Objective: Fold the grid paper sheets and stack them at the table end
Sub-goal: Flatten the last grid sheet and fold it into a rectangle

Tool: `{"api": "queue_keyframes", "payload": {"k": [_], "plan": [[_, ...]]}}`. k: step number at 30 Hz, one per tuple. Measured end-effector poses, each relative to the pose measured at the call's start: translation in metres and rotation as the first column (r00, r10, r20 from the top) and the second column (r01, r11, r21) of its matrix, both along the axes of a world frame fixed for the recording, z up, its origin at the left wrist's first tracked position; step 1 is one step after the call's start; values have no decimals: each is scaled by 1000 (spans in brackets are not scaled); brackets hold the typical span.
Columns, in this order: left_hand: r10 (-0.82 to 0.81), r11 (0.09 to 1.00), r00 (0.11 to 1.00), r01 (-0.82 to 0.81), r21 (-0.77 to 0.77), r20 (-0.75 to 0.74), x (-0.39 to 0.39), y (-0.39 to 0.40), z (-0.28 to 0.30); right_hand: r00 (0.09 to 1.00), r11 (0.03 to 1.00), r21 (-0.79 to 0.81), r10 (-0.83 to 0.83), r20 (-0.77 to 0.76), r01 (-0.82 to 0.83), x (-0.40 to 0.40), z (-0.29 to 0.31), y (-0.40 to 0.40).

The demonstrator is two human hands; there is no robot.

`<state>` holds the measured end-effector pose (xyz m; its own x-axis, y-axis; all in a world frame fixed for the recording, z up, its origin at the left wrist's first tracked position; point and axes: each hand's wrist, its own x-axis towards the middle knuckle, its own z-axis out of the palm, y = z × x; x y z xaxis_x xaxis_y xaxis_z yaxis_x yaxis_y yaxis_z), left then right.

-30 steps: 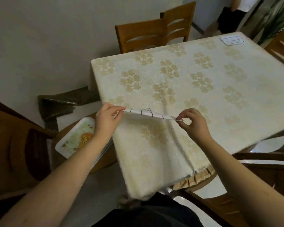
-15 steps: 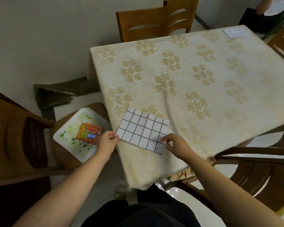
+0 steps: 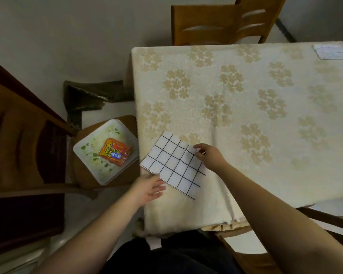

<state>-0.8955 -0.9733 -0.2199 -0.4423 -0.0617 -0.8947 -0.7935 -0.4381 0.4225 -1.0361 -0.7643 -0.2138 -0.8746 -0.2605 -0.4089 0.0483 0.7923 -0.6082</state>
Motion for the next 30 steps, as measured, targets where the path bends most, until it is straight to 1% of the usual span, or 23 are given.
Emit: {"api": "queue_keyframes", "payload": {"k": [5, 7, 9, 13, 15, 20, 22, 24, 27, 30], "plan": [[-6, 998, 999, 9, -55, 48, -3, 17, -9, 993, 997, 43, 52, 102, -57, -39, -16, -11], [1, 998, 999, 2, -66, 49, -3, 22, -9, 986, 999, 34, 36, 163, -42, -51, -21, -16], [5, 998, 999, -2, -67, 42, -2, 26, -8, 978, 997, 46, 51, 203, -62, -61, -24, -20], [44, 998, 997, -40, -56, 61, 0, 26, -7, 952, 984, 89, 126, 280, -156, -73, -21, -25], [64, 997, 996, -61, -45, 63, -1, 24, -6, 938, 984, 70, 132, 321, -162, -76, -19, -26], [103, 995, 995, -103, 6, 15, -5, 15, 1, 891, 993, -27, 113, 440, -113, -75, -15, -23], [115, 993, 993, -115, 8, 0, -6, 10, 4, 858, 994, -85, 107, 503, -74, -72, -12, -20], [125, 992, 992, -126, -8, -8, -9, 5, 11, 840, 990, -142, 97, 533, -24, -69, -5, -17], [121, 990, 993, -122, -77, -12, -24, -2, 26, 853, 967, -241, 51, 519, 89, -65, 10, -15], [119, 984, 991, -126, -130, -62, -46, -10, 50, 880, 924, -337, 0, 474, 181, -64, 32, -15]]}}
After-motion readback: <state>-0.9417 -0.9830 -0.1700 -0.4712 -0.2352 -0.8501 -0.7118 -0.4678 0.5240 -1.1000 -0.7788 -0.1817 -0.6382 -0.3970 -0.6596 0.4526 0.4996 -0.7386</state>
